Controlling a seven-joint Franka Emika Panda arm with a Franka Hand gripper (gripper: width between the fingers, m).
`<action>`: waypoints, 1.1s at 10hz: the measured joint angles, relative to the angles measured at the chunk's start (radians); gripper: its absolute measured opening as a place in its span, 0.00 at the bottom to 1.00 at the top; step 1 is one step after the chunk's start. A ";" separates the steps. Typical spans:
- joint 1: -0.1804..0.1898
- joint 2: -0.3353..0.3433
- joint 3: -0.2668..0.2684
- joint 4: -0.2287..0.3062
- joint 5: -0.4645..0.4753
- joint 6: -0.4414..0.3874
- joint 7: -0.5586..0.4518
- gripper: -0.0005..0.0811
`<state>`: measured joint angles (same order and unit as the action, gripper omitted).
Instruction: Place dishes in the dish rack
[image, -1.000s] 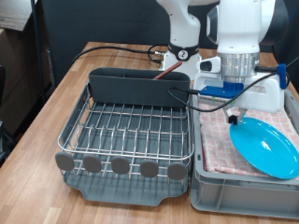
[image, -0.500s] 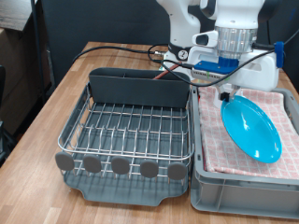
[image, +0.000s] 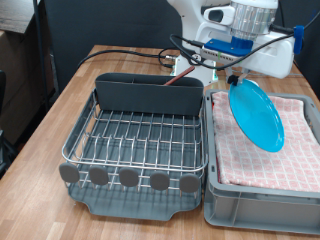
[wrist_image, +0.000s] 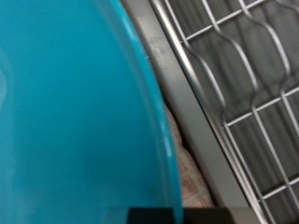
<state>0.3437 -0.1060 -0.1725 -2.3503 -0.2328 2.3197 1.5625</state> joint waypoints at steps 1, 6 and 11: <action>0.000 -0.010 0.003 0.011 -0.015 -0.038 0.000 0.03; -0.016 -0.031 -0.003 0.064 -0.183 -0.309 0.011 0.03; -0.084 -0.070 -0.067 0.092 -0.456 -0.394 -0.129 0.03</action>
<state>0.2601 -0.1756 -0.2394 -2.2586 -0.6890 1.9254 1.4331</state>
